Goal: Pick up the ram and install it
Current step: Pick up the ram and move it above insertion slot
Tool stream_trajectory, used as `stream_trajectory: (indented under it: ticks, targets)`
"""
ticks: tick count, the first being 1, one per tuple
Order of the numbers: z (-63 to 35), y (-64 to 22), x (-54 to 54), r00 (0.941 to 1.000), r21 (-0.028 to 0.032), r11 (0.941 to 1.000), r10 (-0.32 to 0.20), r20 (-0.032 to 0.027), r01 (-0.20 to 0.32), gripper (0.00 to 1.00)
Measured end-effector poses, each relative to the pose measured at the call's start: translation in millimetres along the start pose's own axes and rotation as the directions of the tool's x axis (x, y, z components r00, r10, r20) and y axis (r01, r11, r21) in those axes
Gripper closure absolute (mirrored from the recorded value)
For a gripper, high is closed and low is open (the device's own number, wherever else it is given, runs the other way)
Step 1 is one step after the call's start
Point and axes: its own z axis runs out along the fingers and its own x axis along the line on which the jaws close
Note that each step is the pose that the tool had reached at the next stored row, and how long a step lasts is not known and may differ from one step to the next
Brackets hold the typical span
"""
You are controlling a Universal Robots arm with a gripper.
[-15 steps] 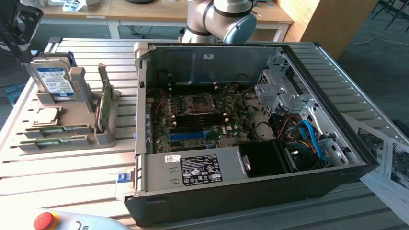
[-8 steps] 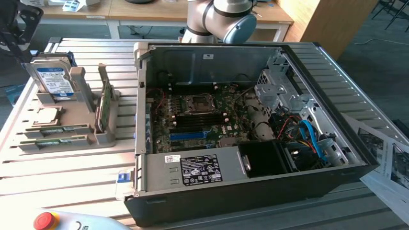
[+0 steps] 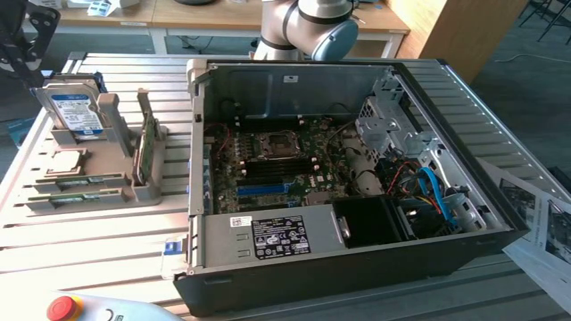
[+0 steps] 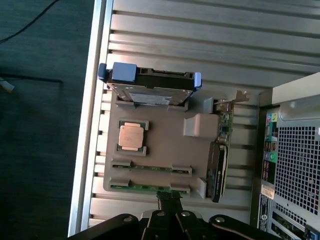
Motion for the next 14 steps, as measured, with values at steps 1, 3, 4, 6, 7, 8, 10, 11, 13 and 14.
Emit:
stream_trajectory:
  ticks: [1, 3, 4, 6, 7, 8, 10, 11, 13, 14]
  targets:
    - [0.0, 0.0, 0.0, 0.9999, -0.0002, 0.9999, -0.011, -0.0005, 0.011, 0.90]
    - [0.0, 0.0, 0.0, 0.9995, -0.0007, 0.9995, -0.032, -0.0014, 0.032, 0.90]
    - [0.0, -0.1, 0.0, 0.9991, -0.0009, 0.9991, -0.043, -0.0019, 0.043, 0.90]
    - [0.0, -0.1, 0.0, 0.9979, -0.0014, 0.9979, -0.065, -0.0029, 0.065, 0.90]
    - [0.0, -0.1, 0.0, 0.9971, -0.0016, 0.9971, -0.075, -0.0034, 0.075, 0.90]
    - [0.0, -0.2, 0.0, 0.9963, -0.0019, 0.9963, -0.086, -0.0038, 0.086, 0.90]
    - [0.0, -0.2, 0.0, 0.9943, -0.0024, 0.9943, -0.106, -0.0047, 0.106, 0.90]
    - [0.0, -0.2, 0.0, 0.9932, -0.0026, 0.9932, -0.116, -0.0051, 0.116, 0.90]
    - [0.0, -0.3, 0.0, 0.9905, -0.0031, 0.9905, -0.138, -0.0061, 0.138, 0.90]
    - [0.0, -0.3, 0.0, 0.9889, -0.0033, 0.9890, -0.148, -0.0064, 0.148, 0.90]
